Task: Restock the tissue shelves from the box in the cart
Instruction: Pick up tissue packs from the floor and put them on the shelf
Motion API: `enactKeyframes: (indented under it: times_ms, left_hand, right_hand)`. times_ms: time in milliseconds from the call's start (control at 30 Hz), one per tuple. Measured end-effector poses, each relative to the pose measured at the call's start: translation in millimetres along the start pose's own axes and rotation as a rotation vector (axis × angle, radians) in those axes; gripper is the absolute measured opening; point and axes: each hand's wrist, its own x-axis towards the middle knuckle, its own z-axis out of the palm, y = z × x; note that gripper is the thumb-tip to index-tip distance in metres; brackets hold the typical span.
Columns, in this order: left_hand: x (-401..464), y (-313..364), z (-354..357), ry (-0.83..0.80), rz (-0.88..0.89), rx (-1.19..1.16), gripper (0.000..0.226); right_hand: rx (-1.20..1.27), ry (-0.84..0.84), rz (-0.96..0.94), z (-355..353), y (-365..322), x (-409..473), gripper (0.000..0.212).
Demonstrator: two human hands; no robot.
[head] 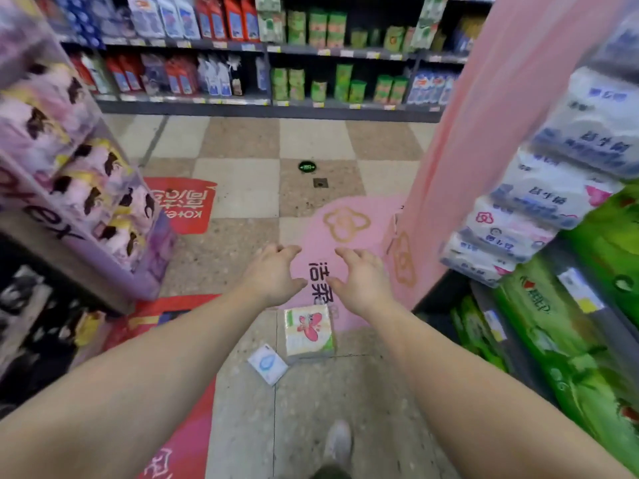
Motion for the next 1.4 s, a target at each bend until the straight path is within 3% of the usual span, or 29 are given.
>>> enactKeyframes:
  times_ms: [300, 567, 1000, 1400]
  left_hand:
    - [78.3, -86.1, 81.7, -0.066, -0.371, -0.135, 0.068]
    - [109.6, -177.2, 193.6, -0.174, -0.64, -0.27, 0.067]
    - [134.0, -326.8, 430.0, -0.34, -0.861, -0.481, 0.065]
    - [191.6, -411.5, 605.1, -0.239, -1.058, -0.883, 0.077]
  right_hand:
    - [0.006, -0.299, -0.069, 113.9, 27.5, 127.5, 0.058]
    - [-0.045, -0.604, -0.077, 256.0, 52.3, 181.3, 0.059]
    - [-0.039, -0.822, 0.026, 529.7, 96.2, 201.1, 0.055]
    - [0.091, -0.881, 0.283, 731.9, 142.7, 227.6, 0.079]
